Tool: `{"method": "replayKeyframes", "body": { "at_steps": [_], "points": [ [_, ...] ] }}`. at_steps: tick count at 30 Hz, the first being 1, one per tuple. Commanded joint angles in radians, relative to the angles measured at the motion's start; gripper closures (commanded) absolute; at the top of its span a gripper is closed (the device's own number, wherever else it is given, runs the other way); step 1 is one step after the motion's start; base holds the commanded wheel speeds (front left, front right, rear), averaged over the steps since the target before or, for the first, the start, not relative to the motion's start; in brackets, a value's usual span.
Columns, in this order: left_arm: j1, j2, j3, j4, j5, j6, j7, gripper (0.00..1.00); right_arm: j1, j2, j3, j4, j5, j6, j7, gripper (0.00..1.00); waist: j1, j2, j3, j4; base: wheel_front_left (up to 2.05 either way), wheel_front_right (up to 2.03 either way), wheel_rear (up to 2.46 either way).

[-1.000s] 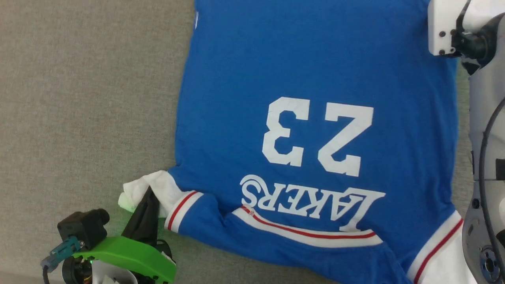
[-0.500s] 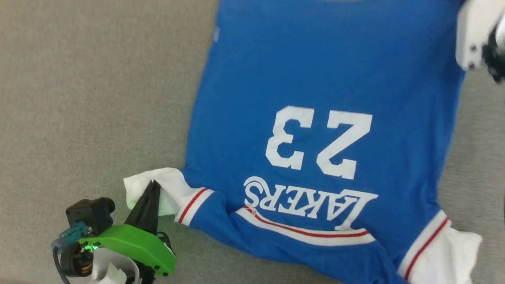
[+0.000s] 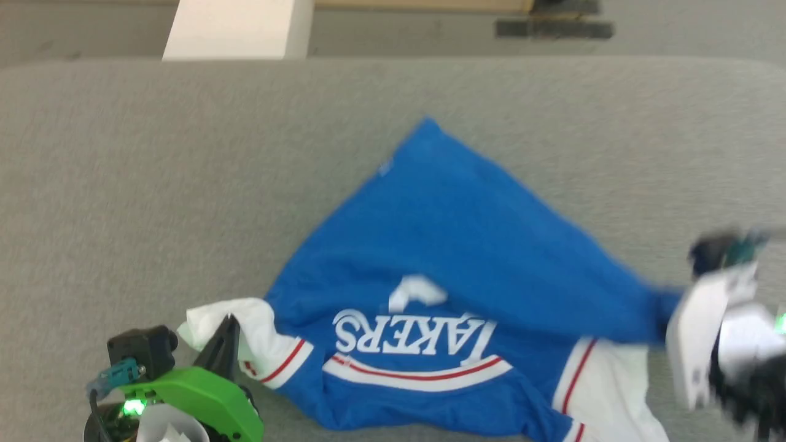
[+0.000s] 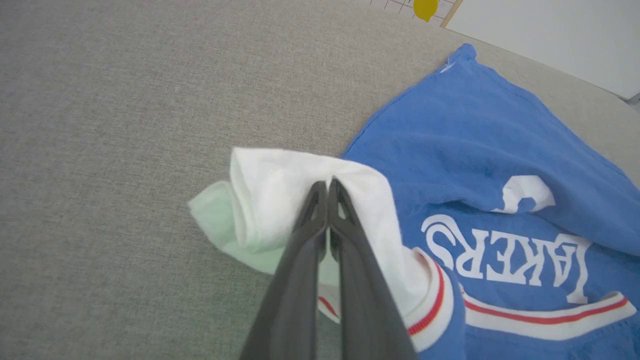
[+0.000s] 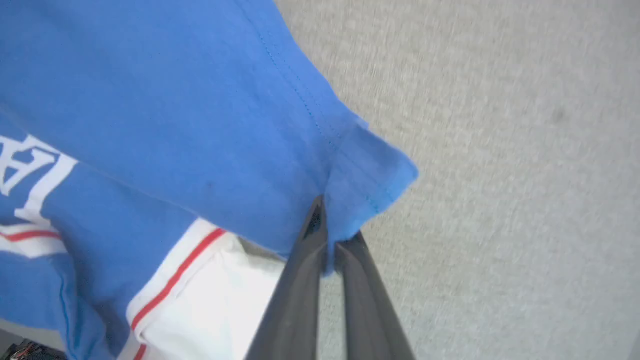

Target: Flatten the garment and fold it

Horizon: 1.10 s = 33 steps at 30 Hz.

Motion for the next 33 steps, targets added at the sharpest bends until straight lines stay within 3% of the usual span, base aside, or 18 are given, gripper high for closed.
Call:
{"method": "replayKeyframes", "body": {
  "at_steps": [1, 8, 9, 10, 11, 18, 23, 26, 27, 33],
  "points": [
    [0.013, 0.008, 0.001, 0.004, 0.0, 0.006, 0.0, 1.0, 0.045, 0.011, -0.002, -0.015, 0.002, -0.001, 0.01, 1.0, 0.0001, 0.0, -0.096, -0.087, 0.0, 0.0, 0.0],
    [0.028, -0.002, -0.004, 0.037, -0.014, 0.006, -0.005, 1.0, 0.275, 0.12, 0.015, -0.012, 0.04, -0.001, 0.023, 1.0, 0.0001, 0.0, -0.116, -0.083, 0.0, 0.0, 0.0],
    [0.031, -0.005, -0.004, 0.045, -0.018, 0.005, -0.006, 1.0, 0.288, 0.129, 0.012, -0.011, 0.043, -0.001, 0.009, 0.69, 0.0001, 0.0, -0.119, -0.081, 0.0, 0.0, 0.0],
    [0.033, -0.006, -0.004, 0.051, -0.021, 0.004, -0.007, 1.0, 0.296, 0.129, 0.011, -0.01, 0.042, -0.001, -0.004, 0.51, 0.0001, 0.0, -0.124, -0.08, 0.0, 0.0, 0.0],
    [0.037, -0.006, -0.001, 0.058, -0.024, 0.006, -0.009, 1.0, 0.302, 0.135, 0.003, -0.012, 0.045, -0.001, -0.022, 0.0, 0.0001, 0.0, -0.127, -0.079, 0.0, 0.0, 0.0],
    [0.054, -0.003, 0.02, 0.074, -0.029, 0.019, -0.027, 1.0, 0.207, 0.197, -0.126, -0.108, 0.089, -0.001, -0.263, 0.0, 0.0001, 0.0, -0.137, -0.064, 0.0, 0.0, 0.0],
    [0.062, -0.003, 0.034, 0.063, -0.04, 0.023, -0.036, 1.0, 0.057, 0.215, -0.127, -0.113, 0.103, -0.001, -0.394, 0.0, 0.0001, 0.0, -0.12, -0.037, 0.0, 0.0, 0.0],
    [0.054, -0.001, 0.033, 0.057, -0.039, 0.021, -0.038, 1.0, -0.058, 0.214, -0.09, -0.05, 0.075, -0.001, -0.411, 0.0, 0.0001, 0.0, -0.093, -0.01, 0.0, 0.0, 0.0],
    [0.04, 0.0, 0.031, 0.051, -0.037, 0.018, -0.039, 1.0, -0.181, 0.209, -0.036, 0.054, 0.023, -0.001, -0.393, 0.0, 0.0001, 0.0, -0.053, 0.02, 0.0, 0.0, 0.0],
    [-0.013, -0.016, 0.001, 0.056, -0.033, -0.004, -0.043, 1.0, -0.416, 0.171, 0.095, 0.286, -0.109, -0.001, -0.317, 0.0, 0.0001, 0.0, 0.037, 0.102, 0.0, 0.0, 0.0]
  ]
}}
